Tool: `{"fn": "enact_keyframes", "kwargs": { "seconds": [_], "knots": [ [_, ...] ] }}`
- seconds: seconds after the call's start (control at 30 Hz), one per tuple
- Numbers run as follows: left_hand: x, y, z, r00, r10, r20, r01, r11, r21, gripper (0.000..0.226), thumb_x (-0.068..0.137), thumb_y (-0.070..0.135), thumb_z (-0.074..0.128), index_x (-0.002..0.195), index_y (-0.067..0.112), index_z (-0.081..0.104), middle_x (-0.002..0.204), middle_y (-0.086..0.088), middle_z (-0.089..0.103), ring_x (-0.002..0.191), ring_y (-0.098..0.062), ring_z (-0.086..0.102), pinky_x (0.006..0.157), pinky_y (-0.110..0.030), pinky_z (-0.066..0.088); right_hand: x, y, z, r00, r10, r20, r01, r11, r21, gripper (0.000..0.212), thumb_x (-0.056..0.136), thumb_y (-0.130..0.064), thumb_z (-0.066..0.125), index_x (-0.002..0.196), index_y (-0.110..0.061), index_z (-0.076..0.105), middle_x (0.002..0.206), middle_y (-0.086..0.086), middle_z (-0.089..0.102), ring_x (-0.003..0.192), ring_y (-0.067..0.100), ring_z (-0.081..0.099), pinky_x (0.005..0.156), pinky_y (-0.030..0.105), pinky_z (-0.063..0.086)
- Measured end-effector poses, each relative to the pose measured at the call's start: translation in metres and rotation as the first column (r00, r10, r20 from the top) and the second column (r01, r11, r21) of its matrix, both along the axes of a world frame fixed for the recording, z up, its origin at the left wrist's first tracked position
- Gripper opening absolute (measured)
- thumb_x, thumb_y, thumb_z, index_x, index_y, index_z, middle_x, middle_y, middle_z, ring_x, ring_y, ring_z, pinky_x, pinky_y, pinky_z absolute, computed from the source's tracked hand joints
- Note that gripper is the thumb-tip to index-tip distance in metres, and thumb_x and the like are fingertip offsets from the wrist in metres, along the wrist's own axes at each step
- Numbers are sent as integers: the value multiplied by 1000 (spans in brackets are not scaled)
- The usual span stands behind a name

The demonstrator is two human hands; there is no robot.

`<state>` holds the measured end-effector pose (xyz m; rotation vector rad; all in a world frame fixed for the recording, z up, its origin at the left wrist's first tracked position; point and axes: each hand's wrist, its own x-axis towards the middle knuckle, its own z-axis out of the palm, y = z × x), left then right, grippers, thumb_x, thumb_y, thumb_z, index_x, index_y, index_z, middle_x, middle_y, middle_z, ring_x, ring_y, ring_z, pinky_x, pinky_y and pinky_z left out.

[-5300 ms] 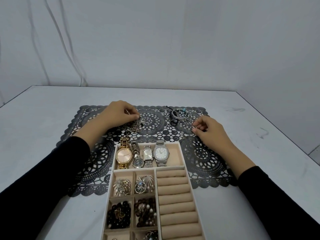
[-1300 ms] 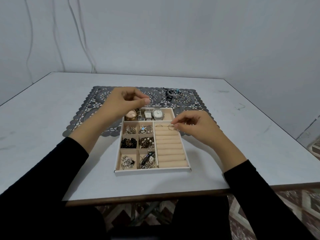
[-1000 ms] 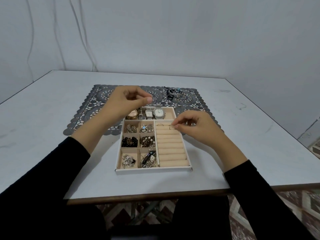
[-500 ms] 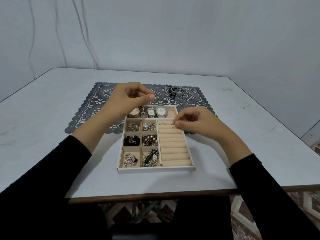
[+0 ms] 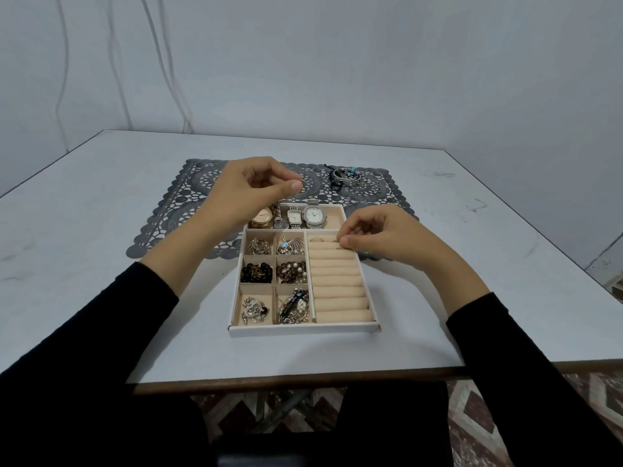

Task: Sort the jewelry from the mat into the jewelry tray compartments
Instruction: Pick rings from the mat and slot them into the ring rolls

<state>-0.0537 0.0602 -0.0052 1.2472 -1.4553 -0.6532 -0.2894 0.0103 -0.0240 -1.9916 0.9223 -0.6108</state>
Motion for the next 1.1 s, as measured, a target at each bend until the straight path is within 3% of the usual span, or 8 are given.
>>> {"fn": "enact_keyframes", "kwargs": {
  "seconds": [0.1, 0.23, 0.33, 0.5, 0.63, 0.73, 0.9, 1.1],
  "knots": [
    [0, 0, 0, 1000, -2, -1, 2, 1000, -2, 14, 80, 18, 77, 93, 14, 74, 98, -26, 69, 80, -16, 62, 75, -23, 53, 2, -1, 0, 1000, 2, -7, -2, 1000, 14, 8, 80, -5, 74, 86, -2, 71, 62, 1, 59, 48, 6, 52, 44, 16, 40],
    [-1, 2, -1, 1000, -17, 8, 17, 1000, 2, 13, 80, 20, 78, 91, 16, 75, 96, -25, 69, 81, -21, 61, 83, -40, 53, 2, 0, 0, 1000, -3, 10, 3, 1000, 25, 9, 80, -6, 74, 87, -2, 71, 64, 2, 60, 47, 4, 52, 43, 15, 39],
    [-2, 1, -3, 999, -47, 11, 47, 999, -1, 9, 80, 21, 78, 88, 19, 75, 92, -25, 69, 78, -19, 59, 76, -31, 51, -2, 0, 0, 994, -56, 93, 53, 998, 37, 13, 84, -11, 71, 93, -3, 71, 75, 9, 65, 51, -1, 53, 45, 10, 40],
    [-4, -1, -9, 992, -93, 82, 93, 996, 10, 12, 81, 21, 77, 91, 16, 75, 77, -1, 70, 71, -8, 60, 63, -14, 47, -11, -17, -12, 929, -276, 245, 298, 953, -54, 14, 89, -21, 67, 101, -18, 72, 93, 3, 72, 78, 5, 61, 69, 13, 47],
    [-8, 0, -11, 979, -120, 164, 117, 993, 26, 12, 82, 22, 77, 91, 16, 75, 77, 2, 71, 70, -4, 61, 66, -15, 50, -16, -28, -27, 889, -451, 75, 455, 854, -253, 23, 93, -24, 58, 114, -19, 66, 103, -6, 67, 94, 6, 60, 83, 17, 44],
    [-12, 0, -14, 962, -120, 245, 119, 993, 23, 9, 81, 22, 78, 89, 18, 76, 77, 4, 72, 70, -3, 63, 66, -16, 51, -19, -32, -38, 870, -475, -131, 400, 836, -376, 36, 95, -30, 53, 129, -19, 57, 125, -2, 62, 117, 17, 54, 97, 25, 40],
    [-16, -1, -18, 884, -141, 445, 141, 989, 33, 9, 80, 23, 79, 89, 23, 77, 79, 11, 72, 76, 1, 65, 70, -12, 49, -15, -29, -43, 847, -464, -260, 310, 827, -468, 30, 98, -30, 47, 118, -12, 58, 110, 5, 63, 98, 21, 54, 67, 23, 25],
    [-17, -2, -19, 791, -175, 586, 205, 979, 15, 11, 82, 26, 78, 91, 20, 77, 84, 13, 73, 82, 3, 65, 71, -11, 48, -14, -24, -40, 836, -470, -283, 293, 819, -492, 33, 99, -29, 44, 118, -6, 57, 115, 10, 62, 106, 25, 52, 62, 23, 21]
  ]
}}
